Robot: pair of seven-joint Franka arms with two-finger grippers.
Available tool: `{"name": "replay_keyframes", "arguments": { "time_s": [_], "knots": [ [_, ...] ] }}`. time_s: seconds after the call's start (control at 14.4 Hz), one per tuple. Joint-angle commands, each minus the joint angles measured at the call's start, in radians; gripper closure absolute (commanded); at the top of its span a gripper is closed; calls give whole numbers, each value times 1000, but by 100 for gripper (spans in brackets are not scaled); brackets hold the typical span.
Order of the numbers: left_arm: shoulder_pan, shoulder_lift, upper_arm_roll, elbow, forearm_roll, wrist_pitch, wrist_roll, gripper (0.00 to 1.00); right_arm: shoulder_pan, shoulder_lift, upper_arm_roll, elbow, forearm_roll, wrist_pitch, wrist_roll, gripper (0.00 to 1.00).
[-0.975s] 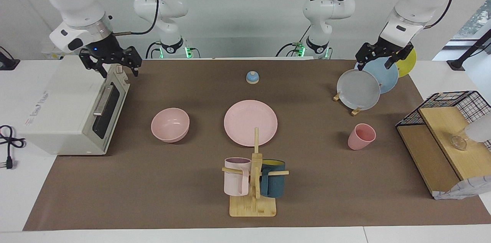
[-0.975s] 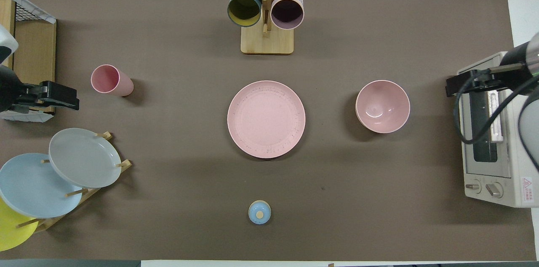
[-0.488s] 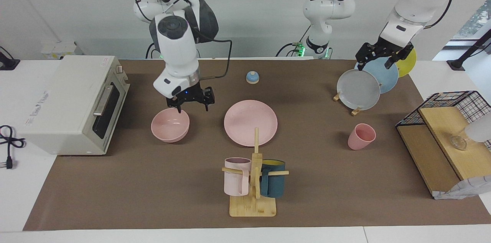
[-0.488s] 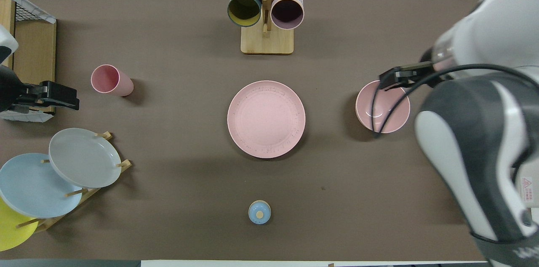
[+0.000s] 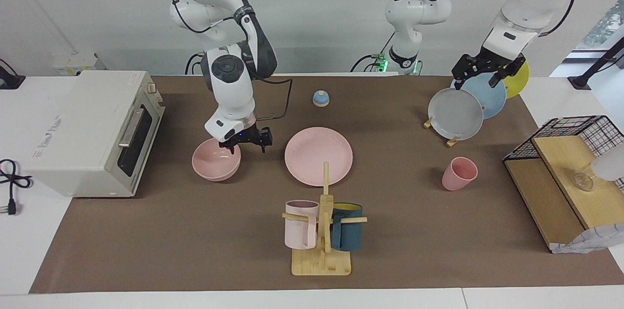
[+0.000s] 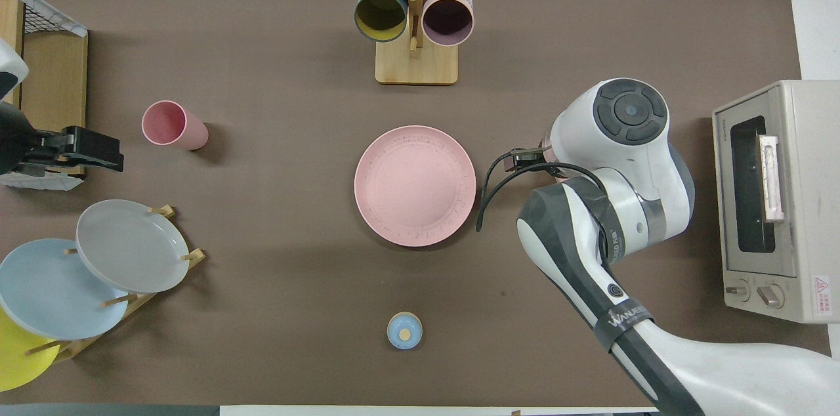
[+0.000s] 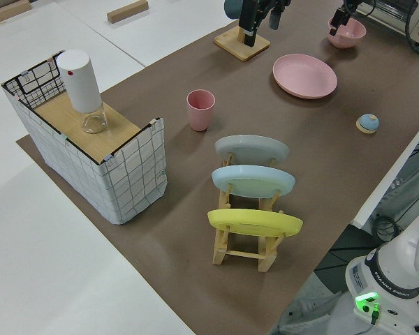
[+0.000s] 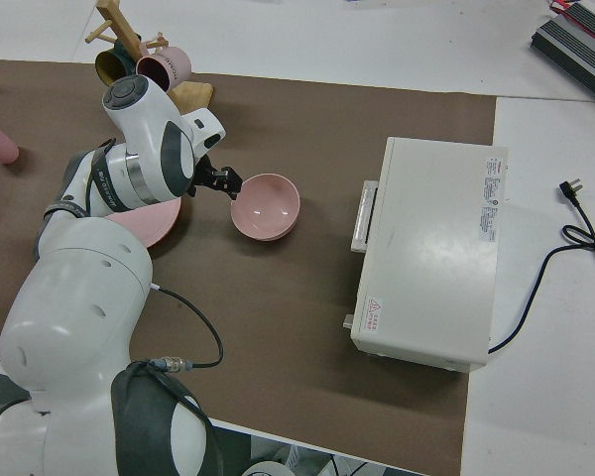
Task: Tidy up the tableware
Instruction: 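Grasp the pink bowl with the right gripper and lift it, then carry the pink bowl with the right gripper over the pink plate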
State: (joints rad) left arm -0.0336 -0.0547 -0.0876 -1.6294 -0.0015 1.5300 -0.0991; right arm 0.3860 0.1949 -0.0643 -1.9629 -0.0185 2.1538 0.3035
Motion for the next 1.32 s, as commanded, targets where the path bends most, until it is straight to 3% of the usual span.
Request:
{"name": "replay_keyframes", "arguments": {
  "time_s": [0.0,0.14,0.35,0.56,0.98,1.11,1.25],
  "knots": [
    [7,-19,-6,-13,17,-11,-1,0,-41,-26,3,-86,-9,73,-62,0],
    [7,-19,-6,-13,17,-11,-1,0,-59,-14,3,-87,-11,75,-87,0],
    [7,-19,-6,-13,17,-11,-1,0,-55,4,4,-91,-15,80,-102,20],
    [7,-19,-6,-13,17,-11,-1,0,-52,21,4,-91,-17,90,-112,32],
    [6,-19,-6,-13,17,-8,-10,0,-52,29,4,-91,-18,93,-116,69],
    [6,-19,-6,-15,17,-5,-4,0,-50,34,3,-90,-27,89,-118,100],
    [6,-19,-6,-13,17,-7,-8,0,-45,35,4,-79,-63,74,-118,100]
  ]
}}
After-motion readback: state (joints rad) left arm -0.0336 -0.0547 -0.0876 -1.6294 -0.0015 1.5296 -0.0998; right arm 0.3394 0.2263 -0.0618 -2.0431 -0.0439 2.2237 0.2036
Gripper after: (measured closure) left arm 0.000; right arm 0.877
